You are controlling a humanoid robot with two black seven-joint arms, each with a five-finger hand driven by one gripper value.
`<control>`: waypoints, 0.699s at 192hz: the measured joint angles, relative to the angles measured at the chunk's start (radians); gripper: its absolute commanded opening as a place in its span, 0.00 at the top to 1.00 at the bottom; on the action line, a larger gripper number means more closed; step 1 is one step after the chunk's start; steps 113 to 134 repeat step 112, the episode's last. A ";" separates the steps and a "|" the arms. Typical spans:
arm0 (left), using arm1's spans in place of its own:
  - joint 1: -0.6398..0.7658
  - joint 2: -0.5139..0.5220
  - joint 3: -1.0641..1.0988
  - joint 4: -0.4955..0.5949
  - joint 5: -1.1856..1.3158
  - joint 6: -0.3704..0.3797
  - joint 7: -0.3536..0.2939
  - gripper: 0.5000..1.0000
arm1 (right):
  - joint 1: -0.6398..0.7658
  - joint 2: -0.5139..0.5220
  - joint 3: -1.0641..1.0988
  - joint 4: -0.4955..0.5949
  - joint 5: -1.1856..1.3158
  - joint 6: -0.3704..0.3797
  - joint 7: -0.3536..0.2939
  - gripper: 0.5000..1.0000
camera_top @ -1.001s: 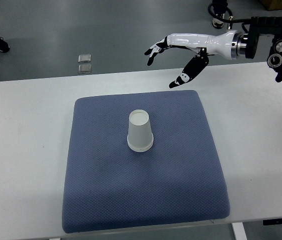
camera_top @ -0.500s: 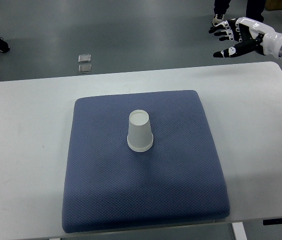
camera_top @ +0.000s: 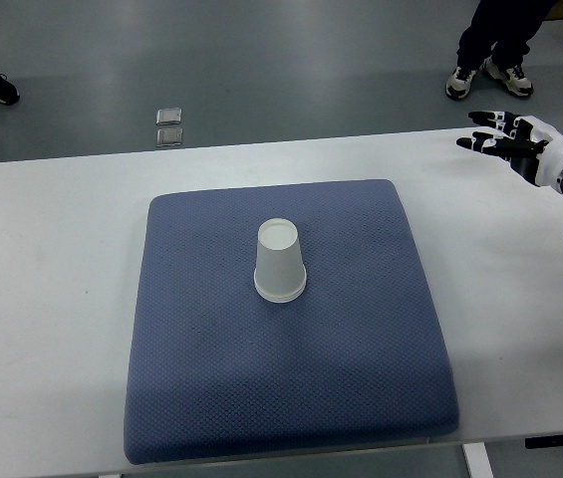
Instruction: Stack paper cups
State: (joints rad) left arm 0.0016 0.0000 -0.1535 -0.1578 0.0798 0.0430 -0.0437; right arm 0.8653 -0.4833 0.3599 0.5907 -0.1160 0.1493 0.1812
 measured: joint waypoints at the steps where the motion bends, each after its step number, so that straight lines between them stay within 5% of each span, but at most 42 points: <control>1: 0.000 0.000 0.000 0.000 0.000 0.000 0.000 0.00 | -0.001 0.000 0.000 0.000 0.001 -0.001 0.000 0.16; 134: 0.000 0.000 0.000 0.000 0.000 0.000 0.000 0.00 | -0.050 0.044 0.079 0.005 0.019 0.061 0.006 0.16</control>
